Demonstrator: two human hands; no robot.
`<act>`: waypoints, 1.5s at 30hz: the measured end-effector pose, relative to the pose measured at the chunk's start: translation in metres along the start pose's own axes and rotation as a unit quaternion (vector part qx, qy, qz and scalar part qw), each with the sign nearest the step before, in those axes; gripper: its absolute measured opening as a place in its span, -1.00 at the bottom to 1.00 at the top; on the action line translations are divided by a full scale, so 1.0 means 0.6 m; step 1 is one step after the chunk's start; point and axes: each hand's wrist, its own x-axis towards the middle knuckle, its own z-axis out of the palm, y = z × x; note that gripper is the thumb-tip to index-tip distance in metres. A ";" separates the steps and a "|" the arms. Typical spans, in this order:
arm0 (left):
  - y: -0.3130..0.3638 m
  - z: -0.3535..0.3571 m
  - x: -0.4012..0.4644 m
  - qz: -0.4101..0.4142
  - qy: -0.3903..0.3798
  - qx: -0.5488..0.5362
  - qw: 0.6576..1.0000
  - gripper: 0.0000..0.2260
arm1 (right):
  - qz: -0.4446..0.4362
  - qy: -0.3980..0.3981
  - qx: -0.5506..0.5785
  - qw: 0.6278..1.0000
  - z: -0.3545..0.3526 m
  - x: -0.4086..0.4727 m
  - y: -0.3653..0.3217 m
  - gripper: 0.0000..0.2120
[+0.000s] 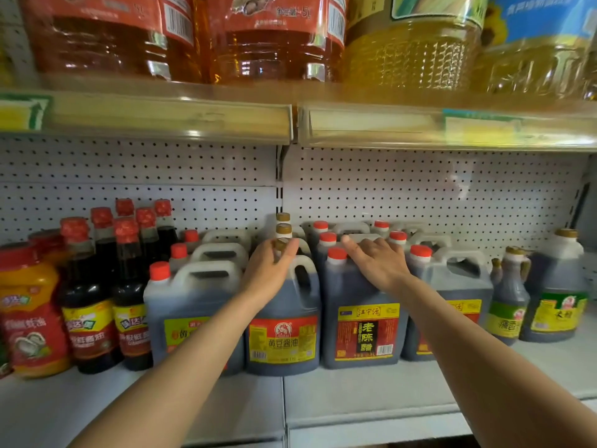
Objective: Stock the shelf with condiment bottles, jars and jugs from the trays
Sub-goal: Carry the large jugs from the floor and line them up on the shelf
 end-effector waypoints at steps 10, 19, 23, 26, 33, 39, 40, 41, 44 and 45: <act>0.017 0.005 -0.021 0.000 0.026 0.125 0.992 -0.59 | -0.030 0.005 -0.073 0.997 0.012 0.013 0.012 -0.37; -0.036 -0.088 -0.038 0.057 0.194 0.212 0.956 -0.46 | -0.027 -0.003 -0.079 0.997 0.015 0.022 0.020 -0.34; -0.084 -0.137 -0.037 -0.007 0.182 0.323 0.929 -0.36 | -0.031 0.001 -0.075 0.997 0.011 0.015 0.012 -0.39; -0.086 -0.136 -0.033 -0.003 0.164 0.333 0.929 -0.55 | -0.034 -0.002 -0.094 0.995 0.009 0.012 0.011 -0.44; -0.089 -0.146 -0.021 -0.013 0.129 0.339 0.932 -0.63 | -0.024 0.000 -0.076 0.997 0.011 0.019 0.014 -0.26; -0.091 -0.155 -0.020 0.002 0.117 0.312 0.943 -0.65 | -0.029 0.005 -0.080 0.996 0.010 0.016 0.012 -0.32; -0.090 -0.155 -0.020 0.001 0.116 0.310 0.944 -0.65 | -0.028 0.006 -0.078 0.997 0.009 0.014 0.011 -0.34; -0.089 -0.154 -0.020 0.000 0.116 0.310 0.944 -0.65 | -0.028 0.007 -0.079 0.996 0.009 0.015 0.011 -0.34; -0.086 -0.152 -0.020 -0.008 0.116 0.309 0.944 -0.66 | -0.031 0.007 -0.083 0.996 0.012 0.017 0.012 -0.35; -0.087 -0.152 -0.020 -0.012 0.115 0.310 0.944 -0.66 | -0.032 0.009 -0.083 0.996 0.013 0.018 0.014 -0.35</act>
